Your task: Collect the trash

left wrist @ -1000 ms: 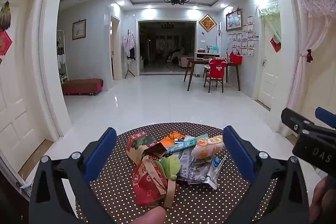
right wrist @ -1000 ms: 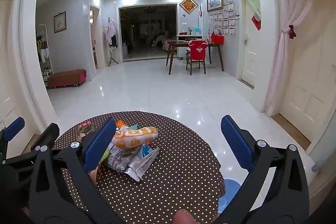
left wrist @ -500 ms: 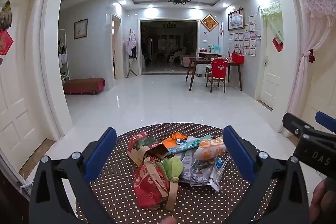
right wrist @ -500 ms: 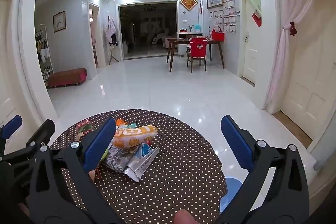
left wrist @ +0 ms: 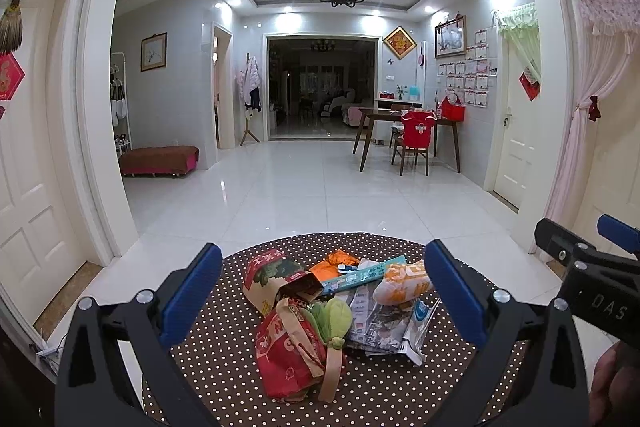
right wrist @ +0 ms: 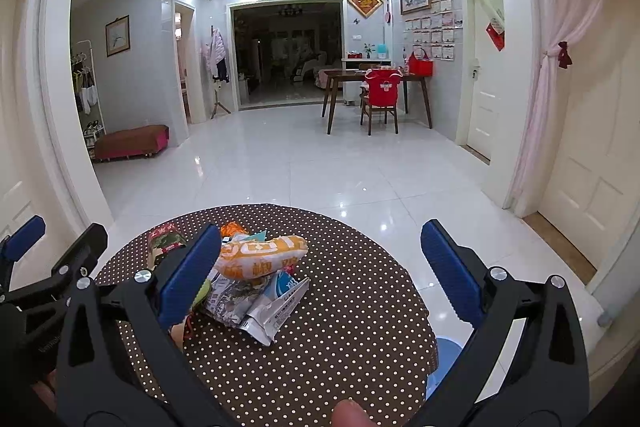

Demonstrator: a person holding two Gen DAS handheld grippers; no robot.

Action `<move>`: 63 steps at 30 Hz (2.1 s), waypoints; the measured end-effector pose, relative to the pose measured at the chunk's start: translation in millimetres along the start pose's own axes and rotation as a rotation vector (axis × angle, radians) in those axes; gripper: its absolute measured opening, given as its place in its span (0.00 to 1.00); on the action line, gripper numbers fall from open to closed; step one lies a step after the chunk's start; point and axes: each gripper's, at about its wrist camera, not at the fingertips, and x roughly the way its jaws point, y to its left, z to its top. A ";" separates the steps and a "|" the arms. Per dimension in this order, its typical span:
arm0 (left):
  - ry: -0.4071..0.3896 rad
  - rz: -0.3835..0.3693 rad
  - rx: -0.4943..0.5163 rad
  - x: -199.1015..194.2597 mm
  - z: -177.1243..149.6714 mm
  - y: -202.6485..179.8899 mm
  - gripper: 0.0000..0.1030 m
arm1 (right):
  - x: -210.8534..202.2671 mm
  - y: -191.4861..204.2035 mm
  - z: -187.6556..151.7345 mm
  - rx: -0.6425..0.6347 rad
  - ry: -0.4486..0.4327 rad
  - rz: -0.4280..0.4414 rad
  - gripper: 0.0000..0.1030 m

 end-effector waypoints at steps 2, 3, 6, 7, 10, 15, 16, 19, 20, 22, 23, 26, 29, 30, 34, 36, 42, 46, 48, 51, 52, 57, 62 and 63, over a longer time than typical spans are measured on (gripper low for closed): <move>0.004 0.002 0.000 1.2 -1.2 0.8 0.96 | -0.2 1.3 0.8 -0.003 0.001 0.001 0.95; 0.005 0.003 -0.001 1.6 -1.9 1.3 0.96 | 0.1 1.6 1.1 -0.004 0.002 0.003 0.95; 0.007 0.006 -0.004 2.6 -2.9 2.6 0.96 | -0.7 2.8 2.5 -0.008 0.003 0.005 0.95; 0.008 0.008 -0.006 2.7 -3.0 3.3 0.96 | 1.1 3.4 1.1 -0.008 0.004 0.007 0.95; 0.007 0.010 -0.008 2.1 -3.5 4.8 0.96 | 2.1 3.7 0.2 -0.008 0.005 0.010 0.95; 0.009 0.014 -0.006 1.7 -2.0 5.5 0.96 | 2.9 4.3 -1.4 -0.009 0.010 0.012 0.95; 0.009 0.014 -0.006 1.9 -2.1 5.6 0.96 | 3.1 4.4 -1.7 -0.009 0.010 0.011 0.95; 0.012 0.016 -0.007 2.7 -3.6 6.6 0.96 | 4.2 4.1 -1.8 -0.009 0.011 0.013 0.95; 0.014 0.017 -0.007 3.5 -4.2 6.7 0.96 | 4.3 4.1 -2.1 -0.009 0.012 0.013 0.95; 0.017 0.018 -0.007 4.8 -5.5 7.6 0.96 | 6.4 3.8 -2.6 -0.011 0.017 0.014 0.95; 0.020 0.019 -0.006 5.2 -6.0 8.1 0.96 | 8.2 4.5 -4.6 -0.012 0.020 0.013 0.95; 0.032 0.025 -0.008 7.7 -8.6 10.1 0.96 | 13.1 4.5 -8.1 -0.013 0.031 0.011 0.95; 0.048 0.031 -0.012 12.1 -12.2 13.7 0.96 | 16.7 5.0 -8.5 -0.014 0.040 0.009 0.95; 0.055 0.033 -0.015 13.7 -13.6 15.0 0.96 | 17.6 5.0 -8.5 -0.014 0.043 0.009 0.95; 0.066 0.041 -0.017 16.5 -20.2 20.1 0.96 | 23.6 5.4 -11.7 -0.019 0.060 0.003 0.95; 0.083 0.047 -0.018 19.5 -26.8 25.2 0.96 | 26.4 4.0 -13.4 -0.021 0.071 -0.001 0.95; 0.172 0.061 -0.012 34.4 -57.7 42.9 0.96 | 42.5 -2.0 -32.2 -0.021 0.133 -0.009 0.95; 0.249 0.073 -0.003 49.6 -81.4 52.1 0.96 | 57.0 -3.9 -47.8 -0.017 0.195 -0.002 0.95; 0.280 0.069 -0.005 57.2 -87.9 53.4 0.96 | 63.8 -3.9 -55.6 -0.018 0.222 0.003 0.95; 0.294 0.052 -0.005 71.2 -91.5 49.7 0.96 | 73.5 -3.6 -65.2 -0.014 0.259 0.008 0.95; 0.304 0.051 -0.003 78.9 -91.8 47.6 0.96 | 76.4 -3.4 -68.0 -0.011 0.269 0.014 0.95; 0.322 0.081 -0.003 111.2 -89.1 42.4 0.96 | 82.9 0.5 -75.1 -0.024 0.299 0.024 0.95; 0.373 0.054 0.002 140.7 -94.9 46.6 0.96 | 89.2 8.7 -81.6 -0.027 0.323 0.080 0.95; 0.383 0.026 -0.018 140.9 -97.3 49.1 0.96 | 90.4 11.9 -81.8 -0.030 0.326 0.097 0.95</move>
